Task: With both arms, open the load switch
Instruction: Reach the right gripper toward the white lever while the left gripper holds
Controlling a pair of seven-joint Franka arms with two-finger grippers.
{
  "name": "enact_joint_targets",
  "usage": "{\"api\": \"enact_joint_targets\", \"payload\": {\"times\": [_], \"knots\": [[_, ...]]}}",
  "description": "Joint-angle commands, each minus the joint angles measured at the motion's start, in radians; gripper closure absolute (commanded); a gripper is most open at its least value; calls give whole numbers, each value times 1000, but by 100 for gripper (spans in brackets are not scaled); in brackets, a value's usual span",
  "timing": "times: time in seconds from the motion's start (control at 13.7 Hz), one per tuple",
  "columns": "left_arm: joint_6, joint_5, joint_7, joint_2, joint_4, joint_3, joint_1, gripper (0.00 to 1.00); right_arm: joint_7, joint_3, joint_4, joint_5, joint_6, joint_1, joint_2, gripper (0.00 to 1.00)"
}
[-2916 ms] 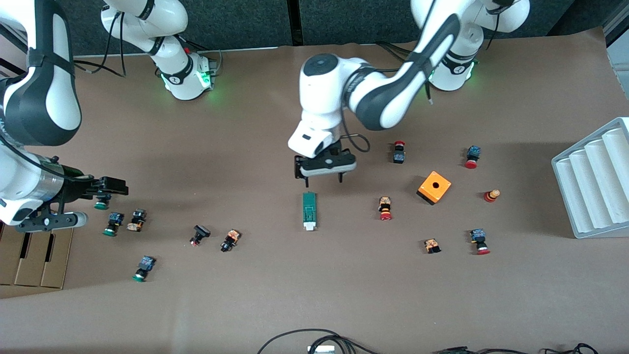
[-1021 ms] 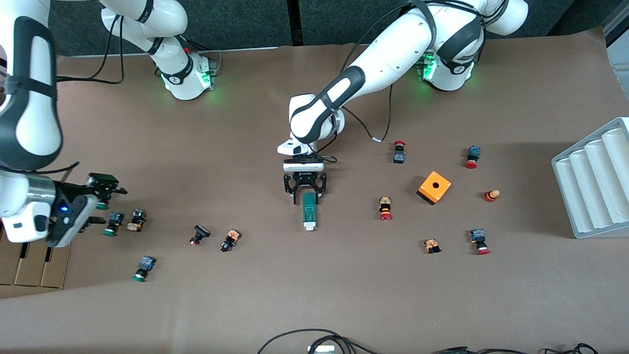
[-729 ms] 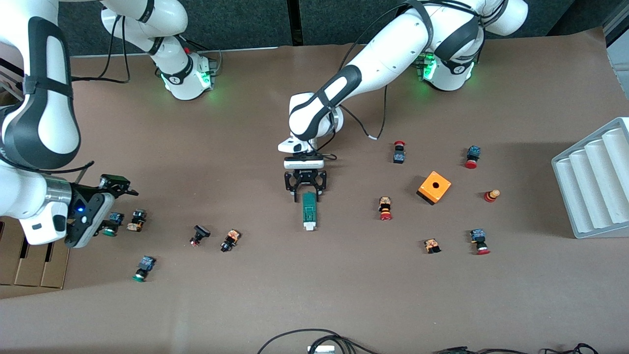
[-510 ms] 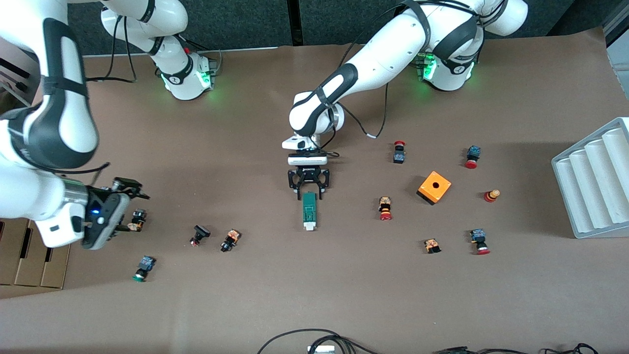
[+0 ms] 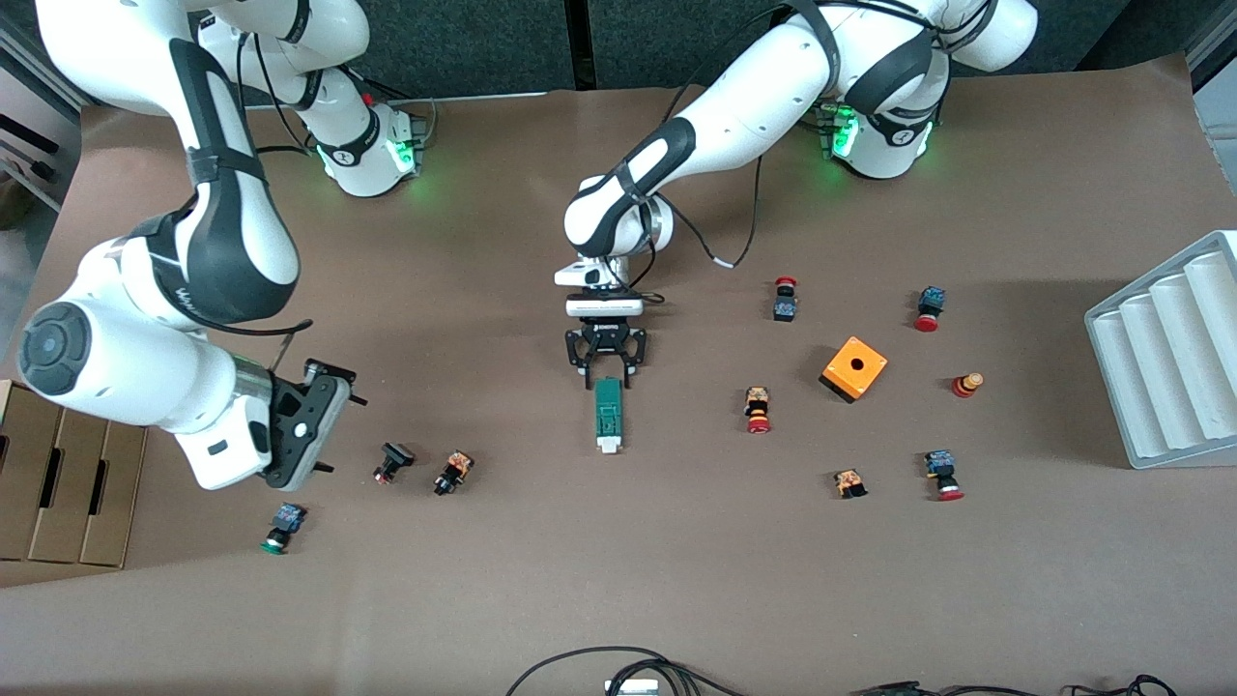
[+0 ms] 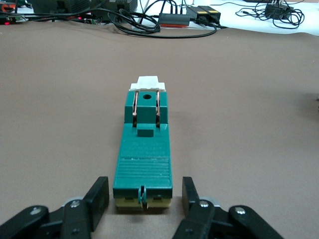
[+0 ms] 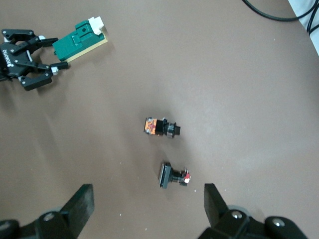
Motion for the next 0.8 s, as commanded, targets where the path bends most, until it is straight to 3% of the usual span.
{"api": "enact_joint_targets", "payload": {"times": [0.0,0.51,0.73], "knots": [[-33,43,-29,13,-3,14,-22,36,-9,-10,14,25,48,30,32,1],[-32,88,-38,21,0,28,-20,44,-12,-10,130,26,85,99,147,1],[-32,86,-41,21,0,26,-22,56,-12,-10,137,60,128,122,182,1]]}}
